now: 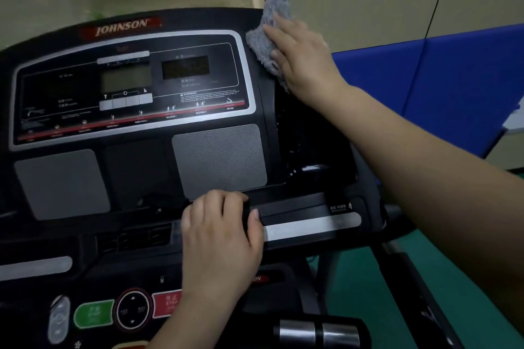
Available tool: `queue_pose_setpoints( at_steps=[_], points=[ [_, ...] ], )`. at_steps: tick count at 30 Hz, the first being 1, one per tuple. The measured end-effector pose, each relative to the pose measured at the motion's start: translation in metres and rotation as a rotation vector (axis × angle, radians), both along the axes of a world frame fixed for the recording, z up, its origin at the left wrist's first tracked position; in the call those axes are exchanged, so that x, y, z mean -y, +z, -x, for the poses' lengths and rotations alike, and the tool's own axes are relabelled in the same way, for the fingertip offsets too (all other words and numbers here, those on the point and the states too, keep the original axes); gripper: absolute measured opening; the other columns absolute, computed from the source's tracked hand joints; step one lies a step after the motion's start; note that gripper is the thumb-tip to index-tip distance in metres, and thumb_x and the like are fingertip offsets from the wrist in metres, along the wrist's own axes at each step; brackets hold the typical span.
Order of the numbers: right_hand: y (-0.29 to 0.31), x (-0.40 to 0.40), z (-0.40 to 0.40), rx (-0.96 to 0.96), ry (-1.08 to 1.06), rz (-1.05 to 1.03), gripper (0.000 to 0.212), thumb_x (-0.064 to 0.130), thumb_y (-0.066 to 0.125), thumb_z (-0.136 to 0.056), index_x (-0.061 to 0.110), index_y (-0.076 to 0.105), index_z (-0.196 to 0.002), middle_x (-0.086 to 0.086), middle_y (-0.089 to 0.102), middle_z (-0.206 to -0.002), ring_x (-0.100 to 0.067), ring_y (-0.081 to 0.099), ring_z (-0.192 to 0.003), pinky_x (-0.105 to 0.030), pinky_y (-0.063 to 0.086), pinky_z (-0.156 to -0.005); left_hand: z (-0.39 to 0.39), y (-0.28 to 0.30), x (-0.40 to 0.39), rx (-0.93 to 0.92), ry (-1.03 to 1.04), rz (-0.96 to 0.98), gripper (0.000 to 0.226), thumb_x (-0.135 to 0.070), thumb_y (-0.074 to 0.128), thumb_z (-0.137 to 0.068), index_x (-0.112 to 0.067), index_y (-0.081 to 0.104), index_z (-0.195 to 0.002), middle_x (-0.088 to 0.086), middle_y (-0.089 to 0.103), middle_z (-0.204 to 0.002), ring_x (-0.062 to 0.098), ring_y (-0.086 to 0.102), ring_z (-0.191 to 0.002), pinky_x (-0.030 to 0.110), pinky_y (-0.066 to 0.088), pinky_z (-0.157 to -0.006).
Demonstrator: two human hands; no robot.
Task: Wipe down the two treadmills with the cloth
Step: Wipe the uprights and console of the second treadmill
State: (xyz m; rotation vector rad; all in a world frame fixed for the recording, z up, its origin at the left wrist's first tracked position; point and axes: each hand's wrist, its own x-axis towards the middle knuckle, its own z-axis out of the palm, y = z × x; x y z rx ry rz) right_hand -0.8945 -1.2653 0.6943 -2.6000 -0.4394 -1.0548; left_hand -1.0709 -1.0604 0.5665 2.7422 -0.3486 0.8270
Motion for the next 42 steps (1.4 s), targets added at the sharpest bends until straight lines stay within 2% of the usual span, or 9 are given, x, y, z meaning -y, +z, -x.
queue_pose_setpoints(
  at_steps=[4,7,13,17,21,26,29,33,42],
  points=[
    [-0.049,-0.019,0.048,-0.011,0.127,-0.064,0.051,0.028,0.042,-0.092,0.010,0.048,-0.139,-0.011,0.038,-0.151,-0.035,0.032,-0.140,-0.059,0.031,-0.108,-0.001,-0.001,-0.001,0.014,-0.012,0.006,0.026,-0.036,0.046,-0.087,-0.017,0.061,-0.098,-0.001,0.054,-0.092,0.022,0.051,-0.092,0.040,0.037,-0.089],
    [-0.077,-0.027,0.072,0.048,0.093,-0.062,0.046,0.025,0.044,-0.094,0.011,0.050,-0.137,-0.010,0.041,-0.149,-0.034,0.036,-0.138,-0.051,0.031,-0.104,-0.002,-0.002,0.000,0.024,-0.014,0.004,0.026,-0.035,0.046,-0.087,-0.016,0.061,-0.097,0.000,0.054,-0.091,0.023,0.051,-0.090,0.039,0.036,-0.089],
    [-0.026,-0.019,0.026,0.137,-0.060,-0.076,0.044,0.028,0.042,-0.088,0.012,0.066,-0.120,-0.012,0.061,-0.130,-0.039,0.055,-0.114,-0.050,0.046,-0.092,0.000,-0.001,0.000,0.018,-0.023,0.017,0.025,-0.035,0.047,-0.088,-0.017,0.060,-0.098,-0.002,0.053,-0.092,0.021,0.050,-0.092,0.037,0.035,-0.091],
    [-0.036,-0.026,0.041,0.083,-0.093,-0.190,0.035,0.023,0.049,-0.093,0.015,0.060,-0.126,-0.018,0.051,-0.129,-0.037,0.044,-0.119,-0.045,0.038,-0.097,0.000,-0.002,-0.001,0.031,-0.030,0.020,0.025,-0.035,0.047,-0.087,-0.016,0.061,-0.098,-0.001,0.053,-0.091,0.022,0.050,-0.091,0.039,0.036,-0.089],
    [-0.080,-0.038,0.085,0.036,0.007,-0.242,0.042,0.015,0.055,-0.089,0.005,0.056,-0.130,-0.021,0.054,-0.116,-0.036,0.053,-0.101,-0.037,0.048,-0.085,-0.002,-0.002,-0.002,0.040,-0.029,0.008,0.025,-0.035,0.048,-0.086,-0.016,0.061,-0.096,0.001,0.054,-0.089,0.025,0.050,-0.088,0.039,0.036,-0.085],
    [-0.052,-0.002,0.086,0.031,-0.082,-0.406,0.028,0.019,0.057,-0.092,0.011,0.063,-0.118,-0.005,0.064,-0.112,-0.020,0.058,-0.104,-0.017,0.037,-0.084,-0.001,-0.003,-0.003,0.023,-0.040,0.007,0.025,-0.035,0.049,-0.087,-0.016,0.061,-0.098,0.000,0.054,-0.091,0.022,0.050,-0.090,0.040,0.037,-0.089],
    [-0.039,0.010,0.069,0.107,-0.144,-0.281,0.021,0.020,0.066,-0.085,0.013,0.070,-0.104,-0.009,0.059,-0.114,-0.027,0.051,-0.107,-0.024,0.037,-0.088,-0.001,-0.003,-0.003,0.015,-0.043,0.009,0.026,-0.035,0.049,-0.087,-0.016,0.061,-0.100,-0.001,0.054,-0.093,0.022,0.050,-0.092,0.040,0.037,-0.091],
    [-0.053,0.002,0.063,0.123,-0.200,-0.063,0.015,0.010,0.071,-0.078,0.007,0.070,-0.093,-0.015,0.058,-0.101,-0.036,0.054,-0.090,-0.042,0.048,-0.068,-0.002,-0.003,-0.004,0.010,-0.047,0.014,0.027,-0.036,0.049,-0.087,-0.017,0.061,-0.101,-0.001,0.054,-0.093,0.023,0.051,-0.093,0.041,0.037,-0.093],
    [-0.093,0.009,0.103,-0.232,-0.102,0.214,0.012,0.010,0.065,-0.081,0.010,0.071,-0.092,-0.007,0.060,-0.096,-0.029,0.058,-0.084,-0.031,0.046,-0.057,-0.002,-0.005,-0.004,0.048,-0.066,0.017,0.024,-0.033,0.052,-0.085,-0.015,0.061,-0.099,0.004,0.054,-0.092,0.027,0.050,-0.091,0.041,0.034,-0.089]
  ],
)
